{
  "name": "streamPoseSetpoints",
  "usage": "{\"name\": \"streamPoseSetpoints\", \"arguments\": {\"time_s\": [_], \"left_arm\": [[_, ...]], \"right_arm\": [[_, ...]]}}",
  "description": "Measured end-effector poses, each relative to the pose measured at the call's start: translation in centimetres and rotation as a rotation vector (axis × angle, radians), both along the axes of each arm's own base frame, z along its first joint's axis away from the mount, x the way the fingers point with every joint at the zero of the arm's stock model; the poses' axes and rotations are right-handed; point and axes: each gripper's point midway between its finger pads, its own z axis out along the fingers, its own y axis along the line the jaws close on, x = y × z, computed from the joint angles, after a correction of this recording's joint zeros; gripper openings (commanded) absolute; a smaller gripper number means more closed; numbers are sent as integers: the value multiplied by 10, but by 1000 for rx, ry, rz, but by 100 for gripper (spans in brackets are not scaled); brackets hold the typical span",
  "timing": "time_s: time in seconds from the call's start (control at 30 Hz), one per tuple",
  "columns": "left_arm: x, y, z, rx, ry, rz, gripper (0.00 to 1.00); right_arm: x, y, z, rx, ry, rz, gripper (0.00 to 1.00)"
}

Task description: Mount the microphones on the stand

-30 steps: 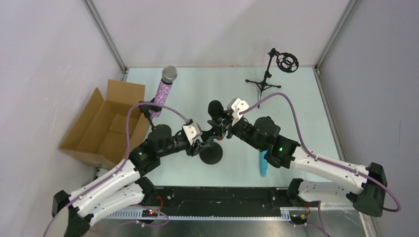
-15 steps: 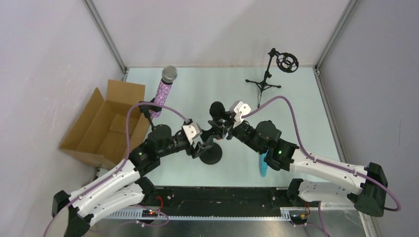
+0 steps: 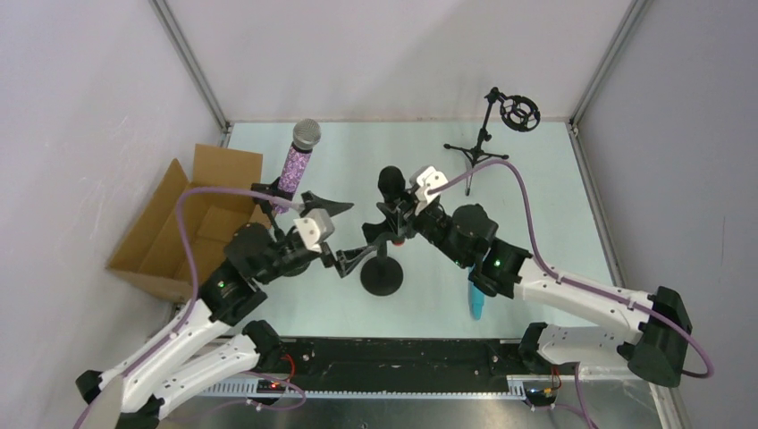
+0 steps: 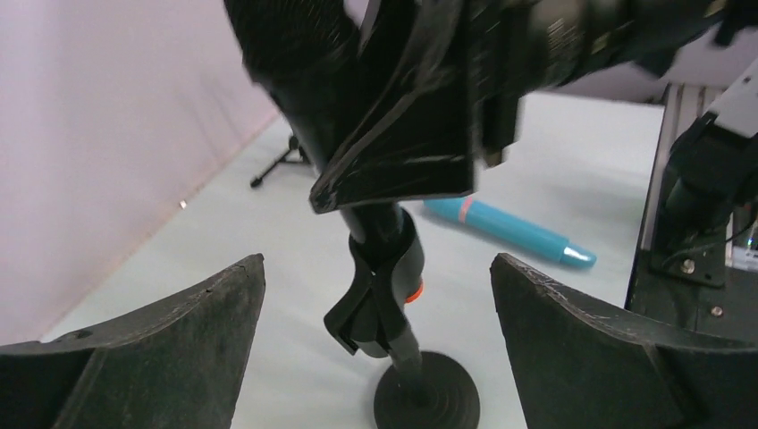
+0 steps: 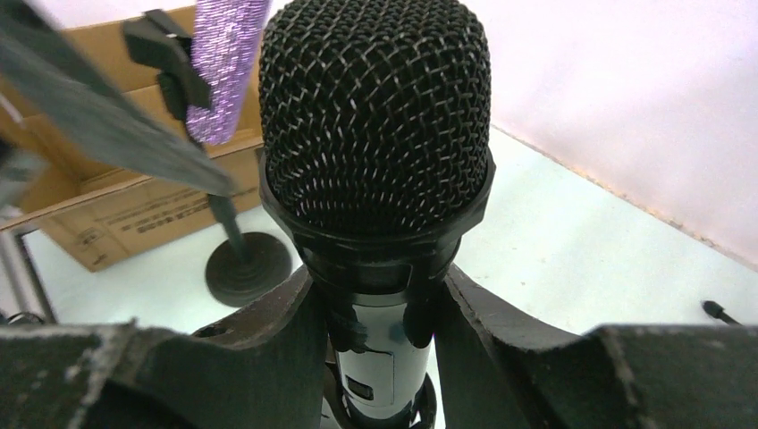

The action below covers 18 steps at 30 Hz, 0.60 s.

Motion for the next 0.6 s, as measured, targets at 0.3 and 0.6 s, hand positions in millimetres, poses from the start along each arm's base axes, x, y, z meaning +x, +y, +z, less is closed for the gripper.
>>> {"name": "streamPoseSetpoints", "arguments": {"time_s": [0.3, 0.6], "left_arm": [[-26, 23, 49, -85, -156, -22, 100], [-29, 32, 55, -75, -218, -3, 100]], "right_arm": [[67, 0, 4, -8, 24, -123, 0], [124, 20, 6, 22, 5, -179, 0]]}}
